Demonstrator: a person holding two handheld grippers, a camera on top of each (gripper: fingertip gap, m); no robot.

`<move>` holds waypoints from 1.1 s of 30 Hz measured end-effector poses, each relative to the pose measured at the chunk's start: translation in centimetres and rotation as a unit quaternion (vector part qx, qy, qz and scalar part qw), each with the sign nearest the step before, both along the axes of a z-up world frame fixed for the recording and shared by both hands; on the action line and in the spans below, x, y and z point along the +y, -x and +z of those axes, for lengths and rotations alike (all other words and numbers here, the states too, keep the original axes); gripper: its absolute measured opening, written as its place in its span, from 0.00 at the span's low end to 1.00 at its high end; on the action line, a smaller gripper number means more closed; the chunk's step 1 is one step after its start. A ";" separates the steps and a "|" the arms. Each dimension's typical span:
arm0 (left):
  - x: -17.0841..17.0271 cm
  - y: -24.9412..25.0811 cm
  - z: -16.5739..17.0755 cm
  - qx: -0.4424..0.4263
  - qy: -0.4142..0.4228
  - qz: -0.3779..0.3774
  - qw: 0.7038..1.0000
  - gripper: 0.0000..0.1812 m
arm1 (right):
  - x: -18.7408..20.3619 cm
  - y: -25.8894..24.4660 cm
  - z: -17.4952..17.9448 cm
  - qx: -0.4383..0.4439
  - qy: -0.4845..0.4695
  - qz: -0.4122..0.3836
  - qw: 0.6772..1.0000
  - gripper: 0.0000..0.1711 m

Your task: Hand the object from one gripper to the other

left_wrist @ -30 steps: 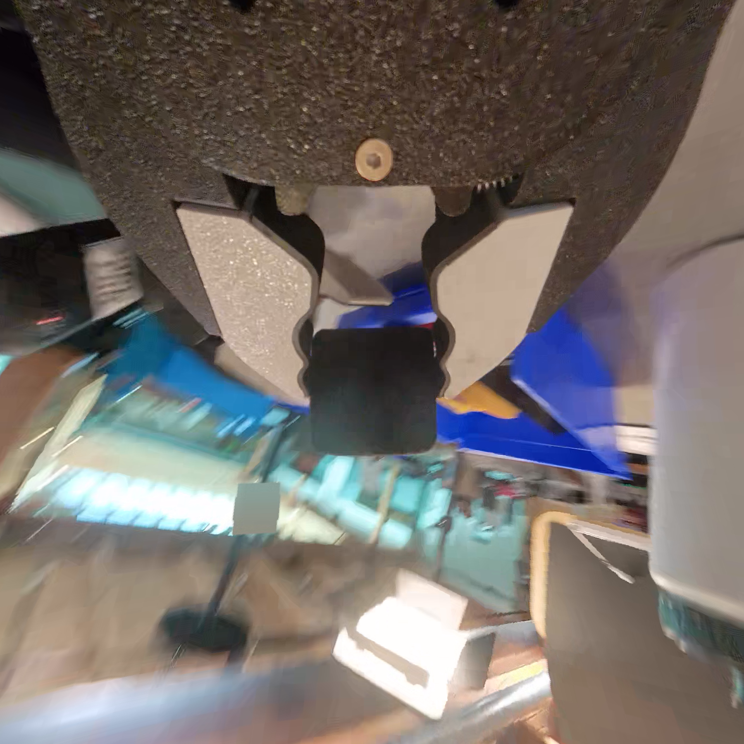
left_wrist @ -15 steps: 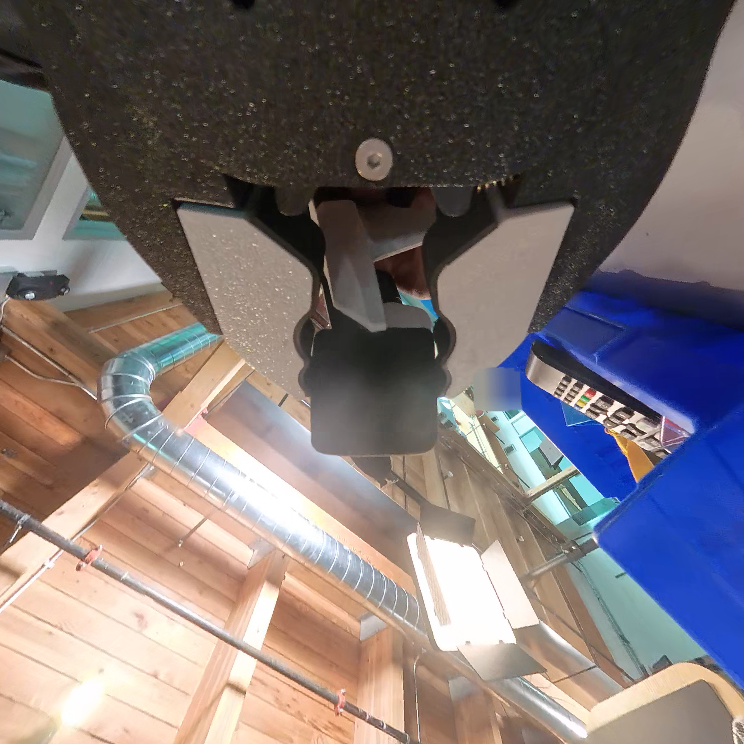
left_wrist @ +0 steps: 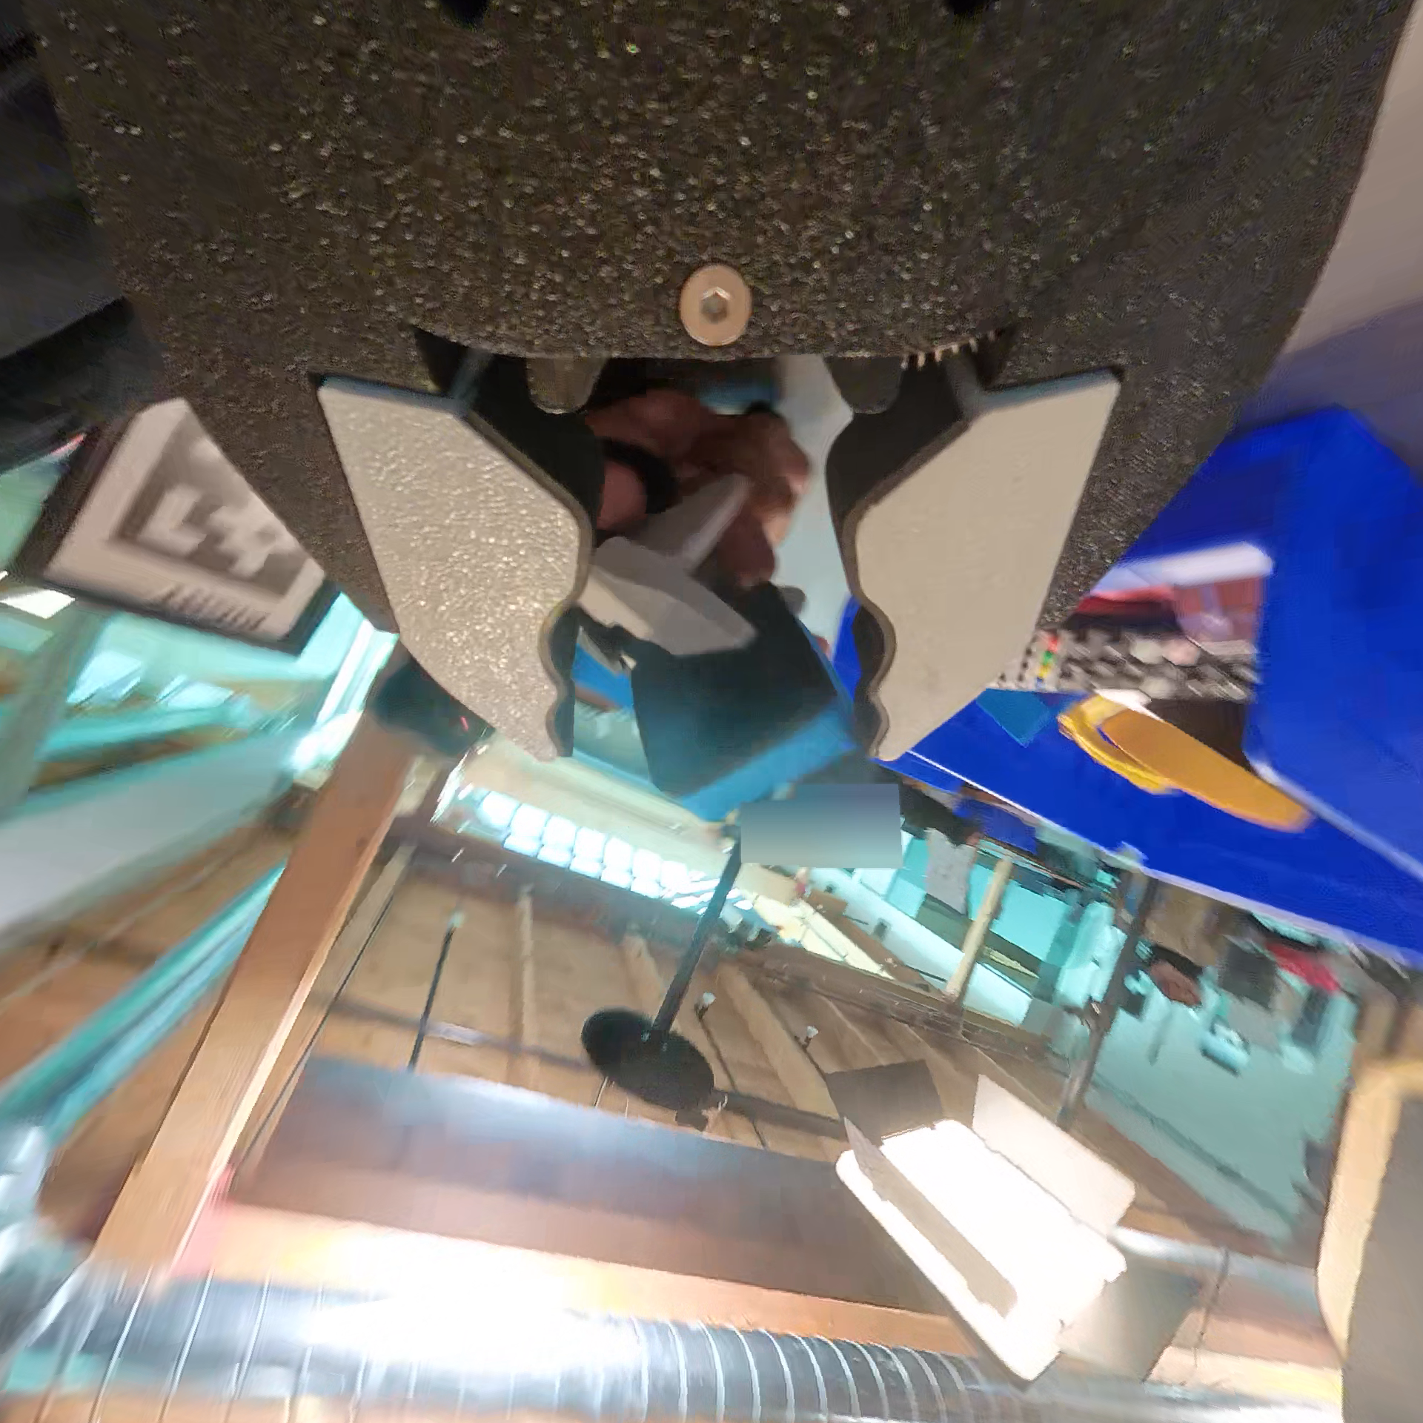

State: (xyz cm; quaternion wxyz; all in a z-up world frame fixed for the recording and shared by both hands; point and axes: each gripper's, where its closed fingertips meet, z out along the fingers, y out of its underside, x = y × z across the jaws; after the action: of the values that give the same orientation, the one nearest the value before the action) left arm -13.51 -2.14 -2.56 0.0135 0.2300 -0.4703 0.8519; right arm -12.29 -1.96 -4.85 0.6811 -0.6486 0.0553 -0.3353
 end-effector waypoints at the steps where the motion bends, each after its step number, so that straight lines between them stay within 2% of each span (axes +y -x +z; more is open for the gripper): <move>1: 0.4 0.1 0.3 -0.042 -0.032 0.025 0.998 0.39 | -0.1 0.6 -0.2 0.055 -0.017 0.061 0.997 0.14; 3: 1.1 0.6 0.7 -0.134 -0.094 0.064 0.984 0.37 | -0.7 2.0 0.1 0.145 -0.055 0.167 0.974 0.14; 5: 1.6 1.4 0.8 -0.226 -0.150 0.091 0.958 0.38 | -1.3 3.3 0.4 0.212 -0.081 0.251 0.941 0.14; 9: 1.2 4.1 -0.7 -0.400 -0.229 0.095 0.883 0.38 | -1.0 4.7 -0.2 0.299 -0.074 0.332 0.892 0.14; 11: 0.5 4.7 -2.4 -0.453 -0.273 0.089 0.844 0.38 | -0.8 5.1 -0.5 0.327 -0.066 0.353 0.874 0.14; 13: 0.1 4.3 -3.1 -0.474 -0.291 0.113 0.823 0.38 | -0.5 4.7 -0.9 0.349 -0.063 0.348 0.868 0.14; 17: -0.6 4.1 -3.0 -0.496 -0.284 0.152 0.806 0.41 | 0.3 5.4 -1.9 0.385 -0.023 0.369 0.846 0.14; 20: -1.1 4.3 -4.4 -0.521 -0.322 0.135 0.779 0.42 | 0.8 6.8 -2.8 0.406 0.023 0.397 0.823 0.14; 24: -1.3 5.3 -5.5 -0.544 -0.349 0.105 0.756 0.41 | 1.4 7.2 -4.1 0.433 0.066 0.396 0.807 0.14; 26: -1.2 5.1 -5.7 -0.548 -0.361 0.113 0.746 0.37 | 1.6 7.3 -4.5 0.441 0.082 0.392 0.803 0.14; 33: -1.1 3.2 -5.6 -0.500 -0.367 0.145 0.771 0.36 | 1.6 5.7 -4.4 0.456 0.049 0.361 0.812 0.14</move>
State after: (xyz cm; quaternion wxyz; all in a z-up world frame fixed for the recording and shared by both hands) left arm -16.72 -3.24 -8.15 -0.4329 -0.1753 -0.6489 0.6007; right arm -18.00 -0.39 -9.24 0.6170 -0.7328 0.1053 0.2667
